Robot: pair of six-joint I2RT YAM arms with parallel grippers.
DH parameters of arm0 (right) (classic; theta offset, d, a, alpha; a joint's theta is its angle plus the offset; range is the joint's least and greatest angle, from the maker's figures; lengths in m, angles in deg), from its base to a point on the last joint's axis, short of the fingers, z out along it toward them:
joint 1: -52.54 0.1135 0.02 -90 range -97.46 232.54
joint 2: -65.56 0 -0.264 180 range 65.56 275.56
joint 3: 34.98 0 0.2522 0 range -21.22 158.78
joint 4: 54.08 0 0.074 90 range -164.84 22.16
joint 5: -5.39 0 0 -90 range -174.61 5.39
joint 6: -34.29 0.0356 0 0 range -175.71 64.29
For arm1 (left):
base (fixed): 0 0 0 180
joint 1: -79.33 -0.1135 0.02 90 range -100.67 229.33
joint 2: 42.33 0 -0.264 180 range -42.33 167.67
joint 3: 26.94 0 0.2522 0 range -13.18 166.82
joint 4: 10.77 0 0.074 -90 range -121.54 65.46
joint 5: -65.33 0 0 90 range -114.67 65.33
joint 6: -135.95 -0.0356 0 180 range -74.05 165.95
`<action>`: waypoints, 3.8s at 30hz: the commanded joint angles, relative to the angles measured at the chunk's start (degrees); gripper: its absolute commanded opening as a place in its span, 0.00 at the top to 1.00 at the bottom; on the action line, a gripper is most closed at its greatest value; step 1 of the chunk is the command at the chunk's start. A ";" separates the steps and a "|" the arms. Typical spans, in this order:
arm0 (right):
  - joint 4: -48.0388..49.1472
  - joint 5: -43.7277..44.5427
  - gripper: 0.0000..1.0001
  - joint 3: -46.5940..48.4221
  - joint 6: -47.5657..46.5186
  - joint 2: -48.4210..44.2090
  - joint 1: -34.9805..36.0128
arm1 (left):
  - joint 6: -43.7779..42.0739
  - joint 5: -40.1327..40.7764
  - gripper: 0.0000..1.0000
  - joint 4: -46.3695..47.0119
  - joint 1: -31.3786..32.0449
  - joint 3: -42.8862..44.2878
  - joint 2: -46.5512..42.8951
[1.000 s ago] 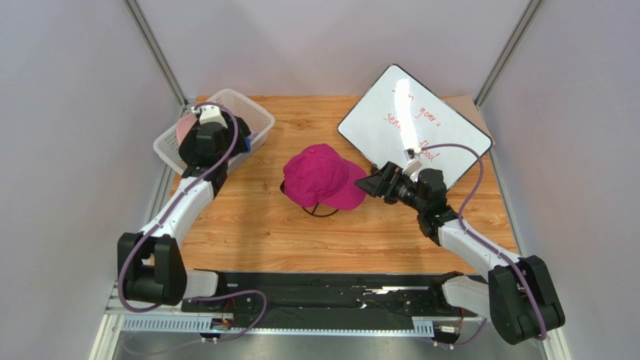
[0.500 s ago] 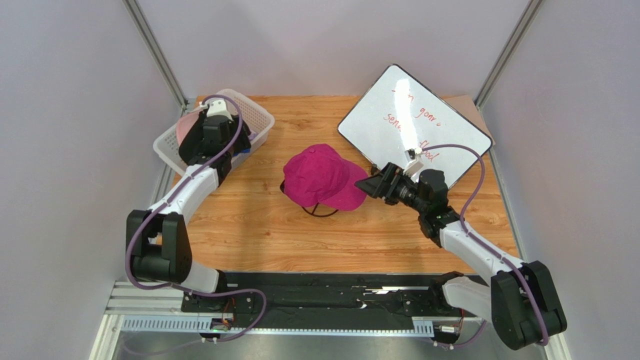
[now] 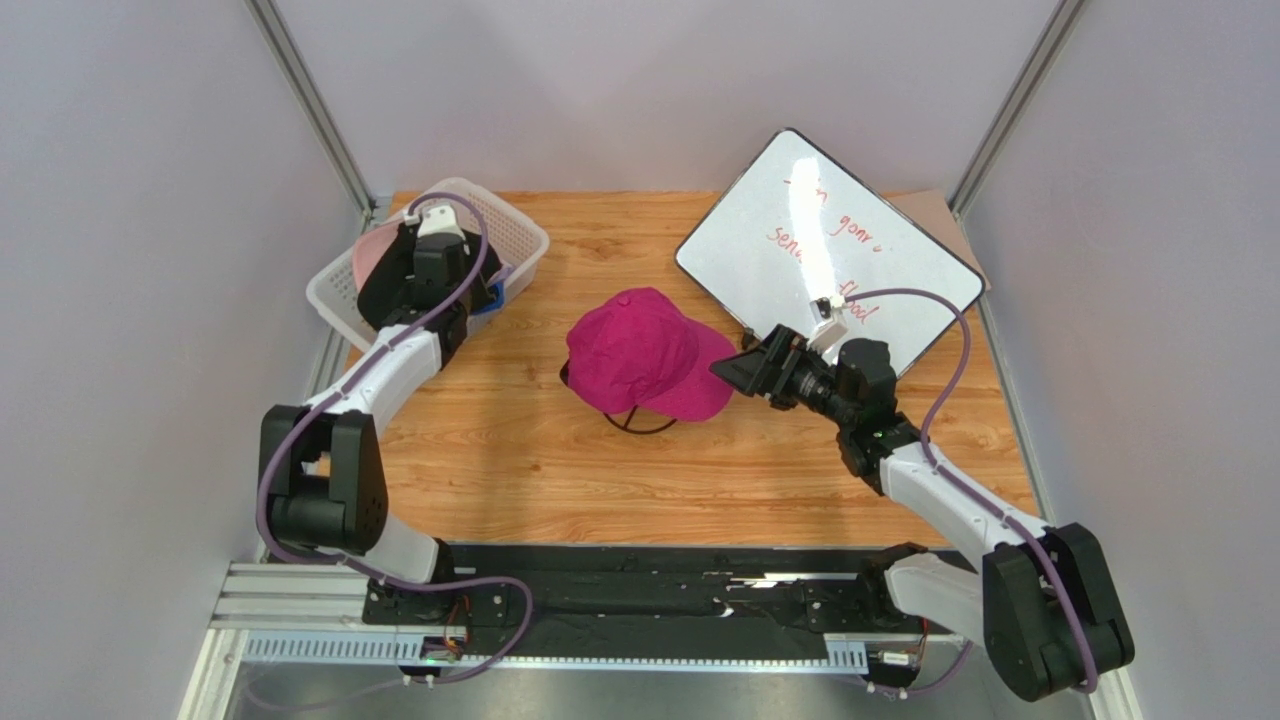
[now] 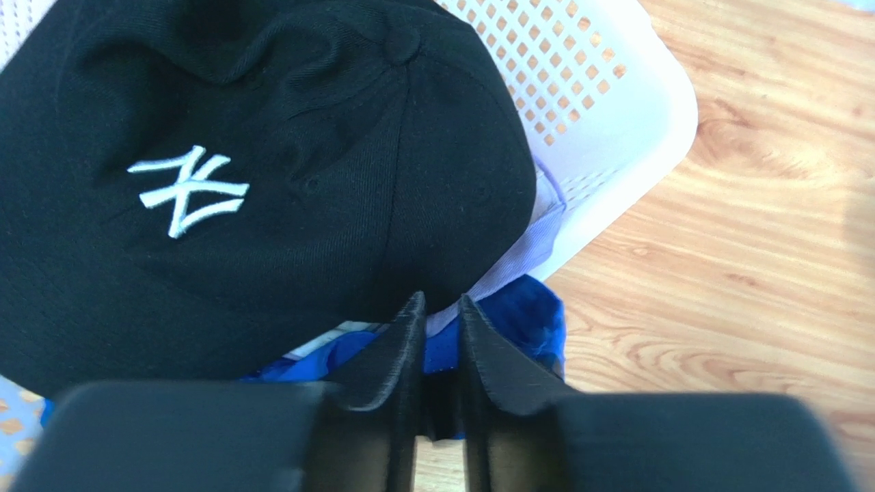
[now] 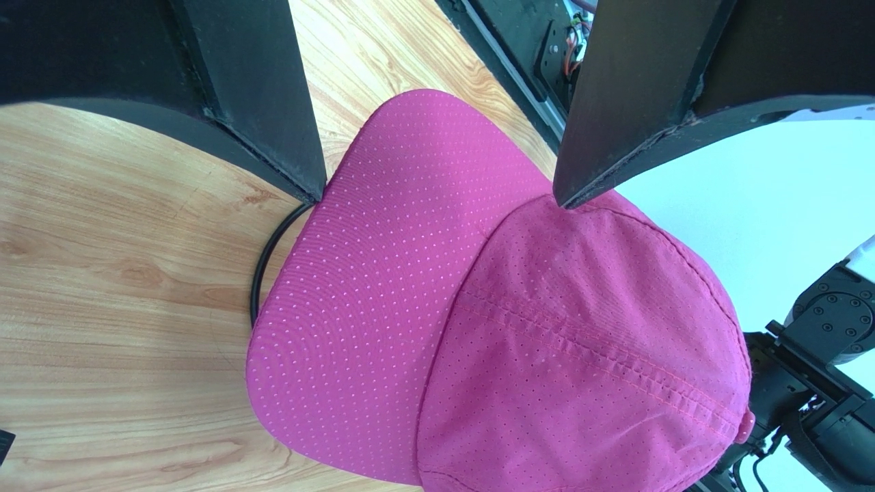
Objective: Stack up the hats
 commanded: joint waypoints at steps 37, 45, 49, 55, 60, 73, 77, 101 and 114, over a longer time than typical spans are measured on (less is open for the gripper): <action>-0.39 -0.42 0.12 1.16 -1.57 -2.87 -0.09 | 2.44 6.74 0.29 3.80 -7.91 2.16 -2.02; -0.56 -1.03 0.12 1.07 -1.57 -2.86 0.00 | 1.12 10.52 0.28 9.97 -9.40 6.55 6.68; -0.74 -1.21 0.12 0.98 -1.57 -2.78 -0.18 | 0.87 8.94 0.28 11.37 -10.89 9.71 10.45; -0.21 -1.74 0.12 1.77 -1.65 -0.84 -0.09 | -0.72 6.65 0.28 11.90 -11.07 14.37 14.94; 0.05 -2.00 0.12 2.04 -1.57 0.12 -0.09 | -1.07 6.48 0.28 7.60 -11.69 20.08 18.81; -0.56 -1.83 0.12 1.86 -1.48 -0.58 0.00 | -0.37 8.06 0.31 4.08 -12.57 22.81 21.89; -0.74 -1.48 0.12 1.95 -1.57 -0.84 -0.18 | -0.55 8.41 0.37 3.29 -12.92 23.17 22.51; -1.00 -1.47 0.12 2.04 -1.83 -1.55 -0.09 | 0.69 2.26 1.00 4.35 -12.92 17.10 -0.25; -1.18 -1.74 0.12 2.21 -1.92 -1.90 -0.09 | 0.24 -2.05 1.00 1.09 -10.55 16.84 -8.16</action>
